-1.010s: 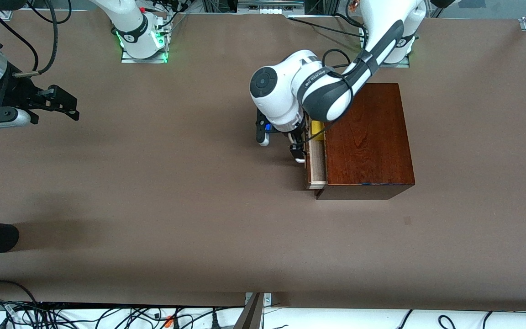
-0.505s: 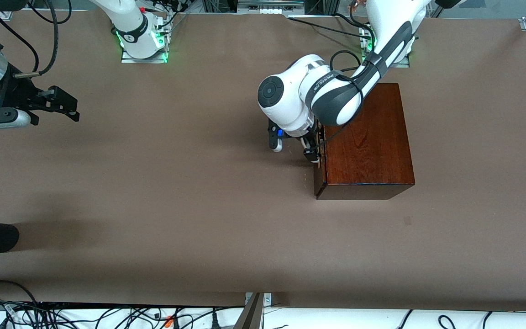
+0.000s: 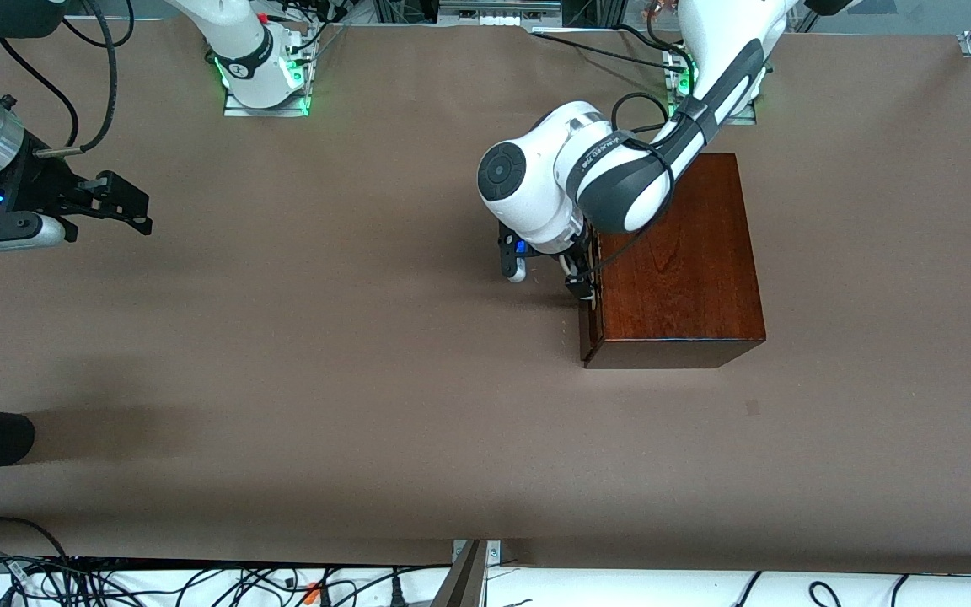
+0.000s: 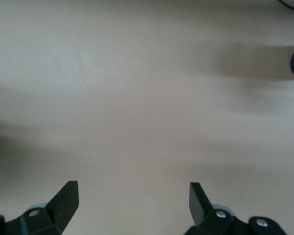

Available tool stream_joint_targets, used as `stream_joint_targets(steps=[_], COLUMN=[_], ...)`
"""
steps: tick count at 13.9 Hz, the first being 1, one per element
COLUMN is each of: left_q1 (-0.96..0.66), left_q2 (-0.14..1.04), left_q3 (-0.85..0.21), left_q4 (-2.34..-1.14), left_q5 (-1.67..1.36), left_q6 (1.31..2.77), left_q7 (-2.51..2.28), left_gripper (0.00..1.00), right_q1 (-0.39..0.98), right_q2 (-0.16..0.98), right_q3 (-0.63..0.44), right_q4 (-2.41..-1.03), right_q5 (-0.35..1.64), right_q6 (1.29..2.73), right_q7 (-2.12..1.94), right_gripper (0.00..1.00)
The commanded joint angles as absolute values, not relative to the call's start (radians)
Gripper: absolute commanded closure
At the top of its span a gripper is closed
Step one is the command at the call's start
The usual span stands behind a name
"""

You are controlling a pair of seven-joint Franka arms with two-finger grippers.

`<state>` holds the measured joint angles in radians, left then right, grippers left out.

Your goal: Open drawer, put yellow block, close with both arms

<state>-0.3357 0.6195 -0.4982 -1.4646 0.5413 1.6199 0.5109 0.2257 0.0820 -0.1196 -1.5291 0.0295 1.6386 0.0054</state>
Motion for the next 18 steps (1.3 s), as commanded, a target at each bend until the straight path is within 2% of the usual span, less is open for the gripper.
stream_joint_targets(steps=[1,3,8,13,17,18], left_q1=[-0.334,-0.316,-0.221,-0.063,0.063,0.074], left_q2=[0.591,0.554,0.405,0.345,0.263,0.244], left_q3=[-0.518,-0.549,-0.546,-0.548,-0.542,-0.502], left_q4=[-1.427,-1.37,-1.292,-1.189,-1.207,-1.215], left_q5=[0.551,0.51,0.325,0.241,0.174,0.143], left_q6=[1.629,1.623,1.58,1.373,1.353,1.345], left_q7=[0.334,0.205,0.028,-0.008,-0.032,-0.061], left_gripper=[0.0,0.0,0.0,0.0,0.0,0.0], right_q1=[0.218,0.219,0.218,0.216,0.216,0.216], right_q2=[0.083,0.083,0.084,0.084,0.084,0.084], right_q3=[-0.115,-0.115,-0.115,-0.115,-0.115,-0.117], right_q4=[-1.52,-1.52,-1.52,-1.52,-1.52,-1.52], right_q5=[0.044,0.043,0.043,0.043,0.043,0.043], right_q6=[1.64,1.64,1.635,1.637,1.637,1.635], right_q7=[0.021,0.021,0.014,0.012,0.012,0.012], right_gripper=[0.0,0.0,0.0,0.0,0.0,0.0])
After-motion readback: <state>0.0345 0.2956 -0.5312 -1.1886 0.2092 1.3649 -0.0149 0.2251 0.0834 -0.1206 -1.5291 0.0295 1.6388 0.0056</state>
